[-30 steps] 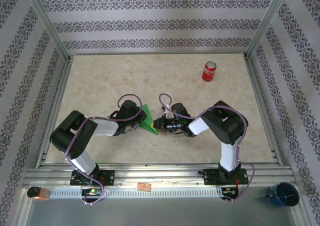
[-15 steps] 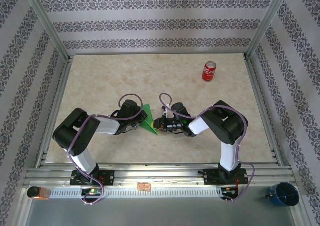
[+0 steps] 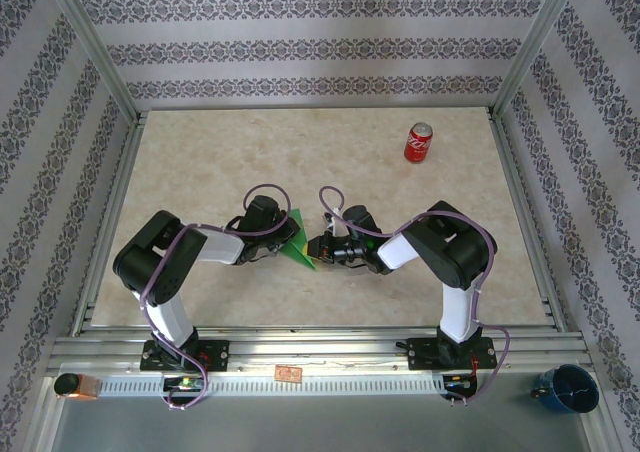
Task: Fold a paper plane with a square sheet of paper (pick it up from the middle)
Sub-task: Fourth fold the wing at the center of the table.
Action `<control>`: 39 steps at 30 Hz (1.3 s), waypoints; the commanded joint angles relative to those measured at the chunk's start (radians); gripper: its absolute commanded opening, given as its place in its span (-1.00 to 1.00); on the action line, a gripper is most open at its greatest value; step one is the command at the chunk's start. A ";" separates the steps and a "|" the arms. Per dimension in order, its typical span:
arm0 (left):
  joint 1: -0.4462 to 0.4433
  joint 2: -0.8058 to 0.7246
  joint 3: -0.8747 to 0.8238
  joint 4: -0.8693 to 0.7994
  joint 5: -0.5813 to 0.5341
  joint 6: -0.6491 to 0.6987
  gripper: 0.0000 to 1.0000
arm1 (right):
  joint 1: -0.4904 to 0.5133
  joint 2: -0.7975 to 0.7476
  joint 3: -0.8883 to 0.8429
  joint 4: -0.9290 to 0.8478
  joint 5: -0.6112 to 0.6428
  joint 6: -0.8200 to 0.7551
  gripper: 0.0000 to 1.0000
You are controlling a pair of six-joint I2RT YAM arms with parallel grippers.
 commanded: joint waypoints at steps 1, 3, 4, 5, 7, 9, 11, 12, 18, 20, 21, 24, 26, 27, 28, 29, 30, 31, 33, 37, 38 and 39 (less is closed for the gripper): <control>0.011 0.038 -0.008 -0.015 0.025 0.012 -0.89 | -0.018 -0.005 -0.024 -0.095 0.026 -0.013 -1.00; 0.011 0.048 -0.013 0.000 0.029 0.008 -0.89 | -0.018 0.001 -0.024 -0.093 0.026 -0.010 -1.00; 0.011 0.049 -0.013 0.000 0.031 0.008 -0.89 | -0.018 0.003 -0.025 -0.091 0.026 -0.008 -1.00; 0.011 0.048 -0.013 -0.002 0.032 0.010 -0.89 | -0.019 0.005 -0.027 -0.089 0.026 -0.006 -1.00; 0.011 0.043 -0.014 -0.017 0.028 0.012 -0.89 | -0.019 0.002 -0.029 -0.090 0.026 -0.004 -0.98; 0.011 0.040 -0.013 -0.035 0.023 0.014 -0.89 | -0.019 -0.009 -0.029 -0.093 0.022 -0.002 -0.92; 0.010 0.039 -0.011 -0.043 0.025 0.014 -0.90 | -0.018 -0.025 -0.027 -0.107 0.021 -0.005 -0.82; 0.011 0.039 -0.011 -0.044 0.026 0.014 -0.91 | -0.019 -0.034 -0.029 -0.116 0.021 -0.009 -0.81; 0.011 0.027 -0.009 -0.048 0.030 0.020 -0.91 | -0.016 -0.071 -0.043 -0.152 0.001 -0.023 -0.68; 0.011 0.026 -0.010 -0.050 0.032 0.019 -0.91 | -0.017 -0.083 -0.051 -0.159 -0.004 -0.027 -0.67; 0.011 0.027 -0.010 -0.048 0.030 0.019 -0.91 | -0.017 -0.087 -0.051 -0.170 -0.008 -0.035 -0.67; 0.011 0.029 -0.012 -0.044 0.031 0.018 -0.91 | -0.012 -0.088 -0.046 -0.196 -0.031 -0.051 -0.67; 0.011 0.028 -0.009 -0.042 0.031 0.016 -0.90 | -0.008 -0.087 -0.045 -0.198 -0.039 -0.055 -0.65; 0.011 0.029 -0.010 -0.041 0.033 0.016 -0.91 | -0.005 -0.087 -0.043 -0.206 -0.042 -0.062 -0.62; 0.011 0.028 -0.009 -0.041 0.032 0.017 -0.91 | -0.003 -0.087 -0.040 -0.221 -0.036 -0.069 -0.59; 0.010 0.028 -0.009 -0.041 0.034 0.016 -0.91 | 0.000 -0.089 -0.035 -0.243 -0.027 -0.081 -0.59; 0.011 0.028 -0.009 -0.041 0.034 0.017 -0.91 | 0.005 -0.092 -0.026 -0.280 -0.018 -0.099 -0.58; 0.011 0.029 -0.010 -0.041 0.033 0.016 -0.91 | 0.008 -0.093 -0.015 -0.323 -0.005 -0.118 -0.59; 0.011 0.028 -0.011 -0.039 0.034 0.013 -0.91 | 0.018 -0.102 0.008 -0.424 0.032 -0.163 -0.62; 0.011 0.027 -0.011 -0.038 0.034 0.015 -0.91 | 0.031 -0.117 0.027 -0.502 0.046 -0.216 -0.68; 0.011 0.029 -0.011 -0.036 0.032 0.014 -0.91 | 0.031 -0.118 0.024 -0.500 0.045 -0.211 -0.69; 0.011 0.029 -0.012 -0.034 0.034 0.013 -0.91 | 0.031 -0.118 0.021 -0.500 0.048 -0.209 -0.71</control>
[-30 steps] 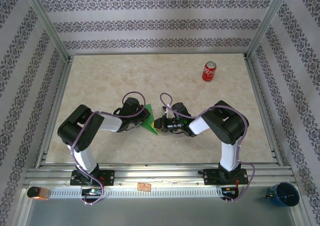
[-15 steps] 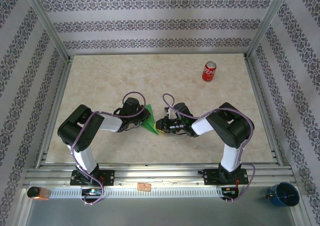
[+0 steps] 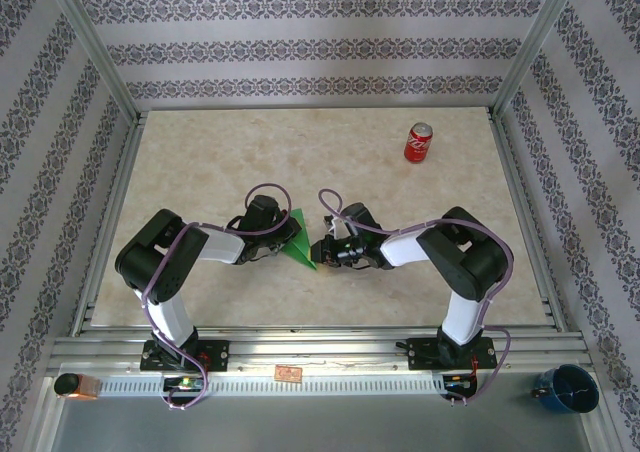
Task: Fold a paper plane with a square sheet of paper (pick it up from the middle)
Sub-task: Fourth fold the wing at the center of the table.
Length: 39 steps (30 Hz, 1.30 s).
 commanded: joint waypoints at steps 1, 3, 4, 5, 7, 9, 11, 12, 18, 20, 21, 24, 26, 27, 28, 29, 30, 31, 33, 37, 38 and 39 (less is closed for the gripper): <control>0.007 0.015 -0.014 -0.056 0.002 0.012 -0.91 | 0.014 -0.003 -0.019 -0.155 0.020 -0.045 -0.74; 0.007 0.014 -0.020 -0.047 0.001 0.009 -0.91 | 0.014 -0.004 -0.024 -0.152 0.020 -0.042 -0.75; 0.007 0.015 -0.022 -0.043 0.002 0.007 -0.91 | 0.014 -0.005 -0.026 -0.150 0.014 -0.039 -0.71; 0.007 0.014 -0.023 -0.041 0.001 0.006 -0.91 | 0.013 -0.006 -0.027 -0.148 0.008 -0.037 -0.70; 0.006 0.016 -0.026 -0.040 0.003 0.006 -0.91 | 0.013 -0.015 -0.032 -0.141 -0.001 -0.032 -0.70; 0.007 0.014 -0.027 -0.039 0.003 0.004 -0.91 | 0.013 -0.028 -0.036 -0.142 -0.010 -0.030 -0.69; 0.006 0.012 -0.032 -0.035 0.002 0.002 -0.91 | 0.011 -0.039 -0.041 -0.145 -0.011 -0.028 -0.74; 0.005 0.014 -0.031 -0.033 0.001 0.002 -0.91 | 0.011 -0.042 -0.041 -0.152 -0.012 -0.031 -0.75; 0.007 0.013 -0.035 -0.027 0.001 0.000 -0.91 | 0.013 -0.028 -0.051 -0.154 -0.027 -0.031 -0.84; 0.006 0.013 -0.037 -0.024 0.000 -0.002 -0.91 | 0.013 -0.027 -0.050 -0.156 -0.039 -0.034 -0.79; 0.007 0.012 -0.038 -0.025 0.000 -0.004 -0.91 | 0.014 -0.029 -0.052 -0.162 -0.042 -0.036 -0.76; 0.006 0.012 -0.041 -0.021 0.000 -0.005 -0.91 | 0.014 -0.050 -0.059 -0.179 -0.036 -0.043 -0.75; 0.006 0.013 -0.042 -0.018 -0.001 -0.006 -0.91 | 0.013 -0.061 -0.063 -0.192 -0.031 -0.049 -0.76; 0.007 0.012 -0.042 -0.016 0.001 -0.008 -0.91 | 0.013 -0.065 -0.064 -0.197 -0.032 -0.052 -0.76; 0.006 0.013 -0.042 -0.016 0.000 -0.008 -0.91 | 0.013 -0.064 -0.067 -0.197 -0.036 -0.053 -0.77; 0.007 0.012 -0.042 -0.015 -0.002 -0.008 -0.91 | 0.013 -0.061 -0.070 -0.194 -0.040 -0.053 -0.78; 0.006 0.013 -0.042 -0.015 -0.001 -0.008 -0.91 | 0.014 -0.058 -0.073 -0.190 -0.048 -0.053 -0.78; 0.007 0.012 -0.042 -0.014 0.000 -0.008 -0.91 | 0.013 -0.054 -0.075 -0.188 -0.048 -0.053 -0.79; 0.007 0.013 -0.042 -0.015 -0.001 -0.008 -0.92 | 0.011 -0.053 -0.076 -0.193 -0.042 -0.056 -0.82; 0.006 0.013 -0.043 -0.014 -0.002 -0.010 -0.91 | 0.012 -0.074 -0.073 -0.227 -0.017 -0.070 -0.82; 0.007 0.013 -0.044 -0.012 -0.002 -0.010 -0.92 | 0.012 -0.081 -0.071 -0.238 -0.013 -0.077 -0.81; 0.007 0.013 -0.043 -0.011 -0.003 -0.010 -0.92 | 0.012 -0.089 -0.070 -0.246 -0.010 -0.082 -0.77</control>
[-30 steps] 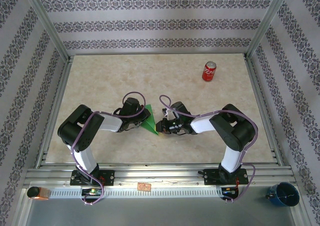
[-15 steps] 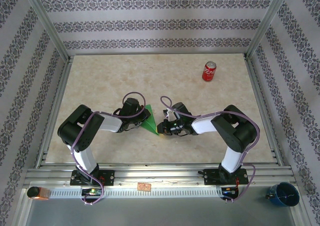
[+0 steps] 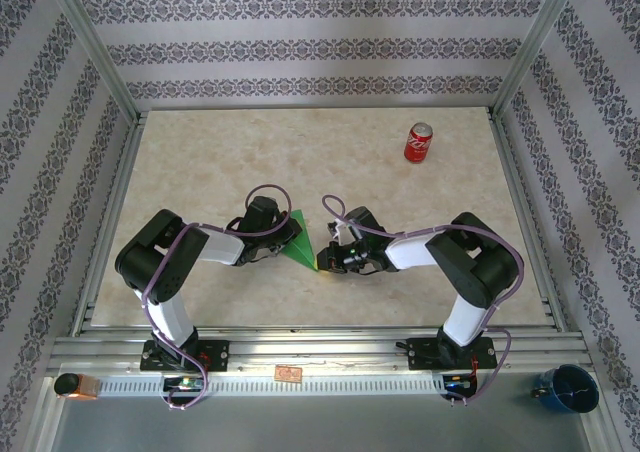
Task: Fold a paper plane with a square sheet of paper (pick it up from the middle)
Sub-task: Fourth fold the wing at the center of the table.
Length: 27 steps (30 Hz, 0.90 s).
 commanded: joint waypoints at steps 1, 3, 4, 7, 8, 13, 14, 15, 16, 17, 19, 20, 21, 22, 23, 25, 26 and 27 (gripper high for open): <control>0.007 0.012 -0.028 -0.034 -0.023 -0.005 -0.91 | 0.010 -0.030 -0.031 -0.142 -0.002 -0.032 -0.73; 0.007 0.012 -0.029 -0.036 -0.023 -0.004 -0.92 | 0.008 -0.055 -0.035 -0.138 -0.002 -0.025 -0.65; 0.006 0.012 -0.028 -0.038 -0.022 -0.005 -0.91 | 0.006 -0.074 -0.036 -0.138 0.000 -0.023 -0.64; 0.006 0.013 -0.034 -0.035 -0.026 -0.007 -0.91 | -0.009 -0.135 -0.020 -0.142 0.003 -0.011 -0.62; 0.007 0.013 -0.034 -0.033 -0.025 -0.008 -0.92 | -0.017 -0.150 -0.014 -0.142 0.002 -0.007 -0.61; 0.007 0.016 -0.030 -0.037 -0.025 -0.003 -0.92 | -0.035 -0.150 0.063 -0.137 -0.069 -0.014 -0.69; 0.006 0.017 -0.029 -0.036 -0.022 -0.002 -0.92 | -0.031 -0.135 0.082 -0.138 -0.089 -0.013 -0.70; 0.006 0.018 -0.028 -0.035 -0.023 -0.002 -0.92 | -0.027 -0.118 0.099 -0.134 -0.102 -0.007 -0.73; 0.006 0.018 -0.028 -0.033 -0.023 -0.004 -0.92 | -0.022 -0.100 0.111 -0.125 -0.106 0.000 -0.77; 0.005 0.018 -0.030 -0.033 -0.023 -0.004 -0.92 | -0.015 -0.083 0.126 -0.120 -0.111 0.002 -0.79; 0.006 0.020 -0.030 -0.034 -0.021 -0.005 -0.92 | 0.005 -0.048 0.169 -0.130 -0.110 0.001 -0.84; 0.005 0.019 -0.031 -0.033 -0.020 -0.004 -0.92 | 0.012 -0.034 0.184 -0.139 -0.096 0.003 -0.85; 0.006 0.019 -0.030 -0.034 -0.019 -0.005 -0.92 | 0.017 -0.015 0.201 -0.149 -0.084 0.008 -0.88; 0.005 0.018 -0.031 -0.033 -0.018 -0.004 -0.92 | 0.021 0.005 0.212 -0.139 -0.079 0.014 -0.89; 0.006 0.017 -0.031 -0.033 -0.018 -0.005 -0.92 | 0.024 0.018 0.218 -0.132 -0.078 0.023 -0.90; 0.006 0.018 -0.033 -0.033 -0.016 -0.006 -0.92 | 0.033 0.044 0.239 -0.143 -0.063 0.025 -0.91; 0.005 0.015 -0.033 -0.034 -0.016 -0.005 -0.92 | 0.037 0.051 0.246 -0.144 -0.058 0.025 -0.91; 0.006 0.015 -0.032 -0.034 -0.017 -0.003 -0.92 | 0.040 0.059 0.253 -0.153 -0.046 0.024 -0.91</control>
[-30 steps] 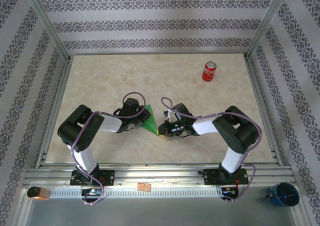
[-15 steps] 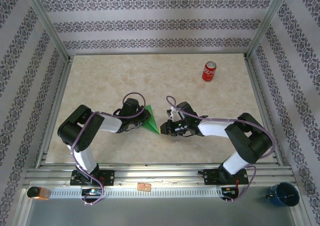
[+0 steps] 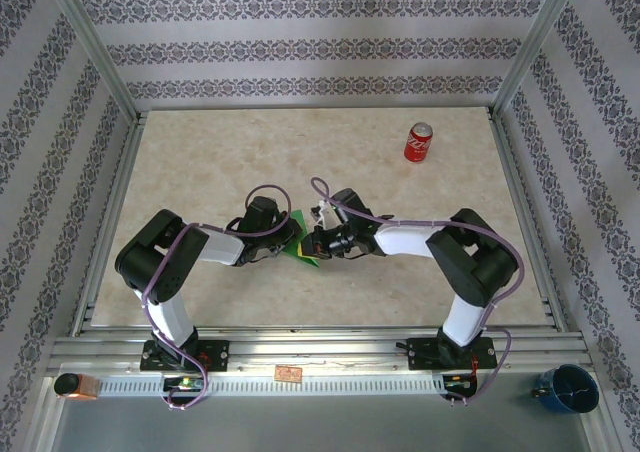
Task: Fold a paper plane with a square sheet of paper (pick it up from the middle)
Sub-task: Fourth fold the wing at the center of the table.
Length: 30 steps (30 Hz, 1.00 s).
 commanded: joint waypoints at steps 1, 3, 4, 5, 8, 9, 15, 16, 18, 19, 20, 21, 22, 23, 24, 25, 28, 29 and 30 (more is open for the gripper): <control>0.005 0.015 -0.028 -0.041 -0.019 0.000 -0.92 | 0.015 0.031 0.046 -0.035 0.029 0.008 -0.91; 0.004 0.016 -0.028 -0.042 -0.019 0.004 -0.92 | 0.015 0.054 0.062 -0.053 0.033 0.001 -0.91; 0.005 0.016 -0.026 -0.041 -0.019 0.002 -0.92 | 0.016 0.064 0.061 -0.054 0.041 0.003 -0.92; 0.005 0.016 -0.026 -0.041 -0.020 0.002 -0.92 | 0.014 0.071 0.059 -0.059 0.045 0.002 -0.92; 0.005 0.014 -0.027 -0.040 -0.018 0.003 -0.92 | 0.006 0.083 0.042 -0.057 0.060 0.005 -0.92; 0.004 0.014 -0.028 -0.041 -0.019 0.002 -0.92 | 0.002 0.088 0.038 -0.050 0.052 0.008 -0.92; 0.004 0.014 -0.026 -0.043 -0.021 0.002 -0.92 | -0.004 0.097 0.014 -0.026 0.032 0.013 -0.92; 0.004 0.013 -0.024 -0.042 -0.020 0.002 -0.92 | -0.005 0.099 0.008 -0.019 0.029 0.015 -0.92; 0.004 0.015 -0.023 -0.043 -0.018 0.002 -0.92 | -0.006 0.100 -0.004 -0.008 0.026 0.020 -0.92; 0.005 0.014 -0.023 -0.044 -0.018 0.003 -0.92 | -0.006 0.101 -0.008 -0.004 0.024 0.022 -0.92; 0.005 0.014 -0.024 -0.044 -0.018 0.003 -0.92 | -0.006 0.099 -0.012 -0.001 0.023 0.022 -0.92; 0.005 0.013 -0.023 -0.044 -0.018 0.003 -0.92 | -0.008 0.097 -0.016 0.000 0.025 0.022 -0.91; 0.005 0.014 -0.024 -0.043 -0.020 0.003 -0.92 | -0.009 0.095 -0.021 0.002 0.029 0.022 -0.91; 0.005 0.014 -0.025 -0.043 -0.019 0.002 -0.92 | -0.011 0.092 -0.025 0.002 0.029 0.023 -0.91; 0.005 0.014 -0.027 -0.041 -0.020 0.000 -0.92 | -0.012 0.090 -0.028 0.003 0.028 0.024 -0.91; 0.005 0.013 -0.030 -0.039 -0.021 0.000 -0.92 | -0.013 0.086 -0.030 0.001 0.027 0.024 -0.91; 0.005 0.013 -0.033 -0.037 -0.022 -0.002 -0.92 | -0.016 0.077 -0.032 -0.008 0.026 0.015 -0.90; 0.005 0.012 -0.033 -0.036 -0.023 -0.003 -0.92 | -0.017 0.076 -0.038 -0.009 0.022 0.016 -0.90; 0.005 0.012 -0.036 -0.035 -0.022 -0.003 -0.92 | -0.016 0.075 -0.045 -0.005 0.021 0.020 -0.90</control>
